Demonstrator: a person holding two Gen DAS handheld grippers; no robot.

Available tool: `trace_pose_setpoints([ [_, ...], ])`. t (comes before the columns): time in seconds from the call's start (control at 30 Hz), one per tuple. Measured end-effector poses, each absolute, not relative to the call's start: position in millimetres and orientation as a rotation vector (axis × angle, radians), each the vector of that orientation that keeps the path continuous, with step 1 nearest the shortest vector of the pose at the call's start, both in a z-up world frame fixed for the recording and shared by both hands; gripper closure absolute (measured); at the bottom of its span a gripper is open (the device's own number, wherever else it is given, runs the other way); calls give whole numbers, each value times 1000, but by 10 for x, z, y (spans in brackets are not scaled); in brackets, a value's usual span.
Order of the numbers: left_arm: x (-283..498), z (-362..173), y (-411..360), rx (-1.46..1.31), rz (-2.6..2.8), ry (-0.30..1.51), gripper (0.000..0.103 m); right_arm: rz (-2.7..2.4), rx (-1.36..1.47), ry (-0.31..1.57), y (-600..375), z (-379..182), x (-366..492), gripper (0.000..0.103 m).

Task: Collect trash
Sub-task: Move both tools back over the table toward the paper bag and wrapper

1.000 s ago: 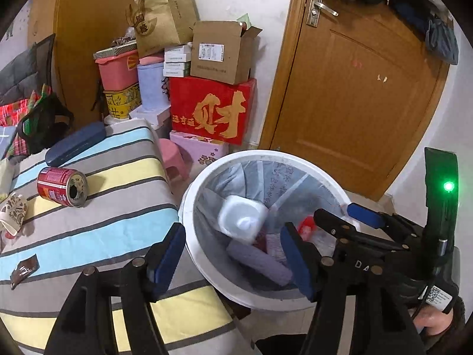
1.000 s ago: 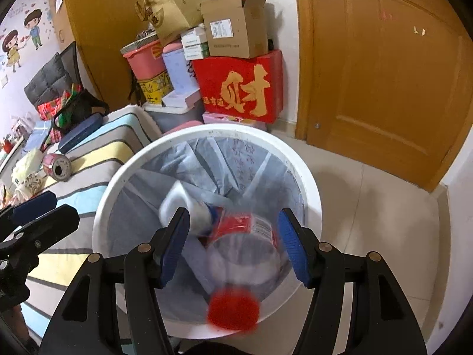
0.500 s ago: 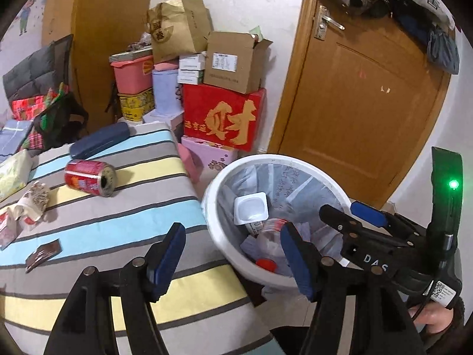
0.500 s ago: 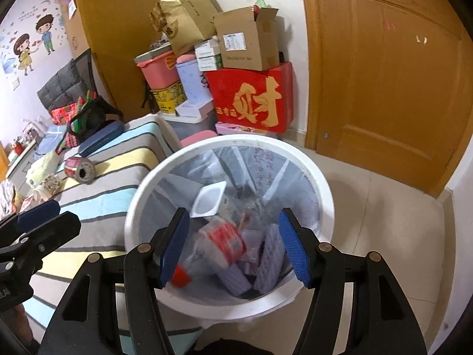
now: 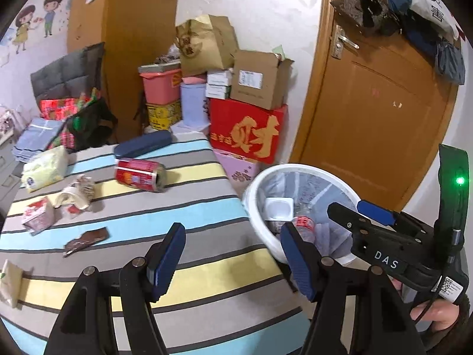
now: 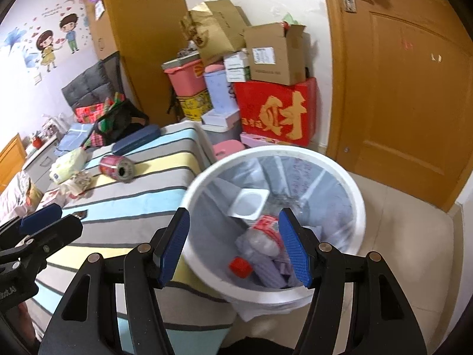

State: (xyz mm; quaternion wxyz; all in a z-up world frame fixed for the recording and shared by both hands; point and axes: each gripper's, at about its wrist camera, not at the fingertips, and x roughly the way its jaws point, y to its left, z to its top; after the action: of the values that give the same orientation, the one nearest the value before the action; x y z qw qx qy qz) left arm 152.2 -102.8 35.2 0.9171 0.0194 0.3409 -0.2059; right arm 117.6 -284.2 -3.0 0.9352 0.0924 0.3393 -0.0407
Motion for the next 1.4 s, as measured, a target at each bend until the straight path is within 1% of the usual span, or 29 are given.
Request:
trace_pose_setpoints([
  [0.53,1279,362,-107,1,-254,671,37,66,135,660,-2204,12,1185,39],
  [1.1,1253,224,1193,-85,-12,686,37,236,50,700,-1470,-79,1373,39],
  [1.4,1311,94,1814,-108,97,713,37,376,-31,734,-994,-156,1611,39],
])
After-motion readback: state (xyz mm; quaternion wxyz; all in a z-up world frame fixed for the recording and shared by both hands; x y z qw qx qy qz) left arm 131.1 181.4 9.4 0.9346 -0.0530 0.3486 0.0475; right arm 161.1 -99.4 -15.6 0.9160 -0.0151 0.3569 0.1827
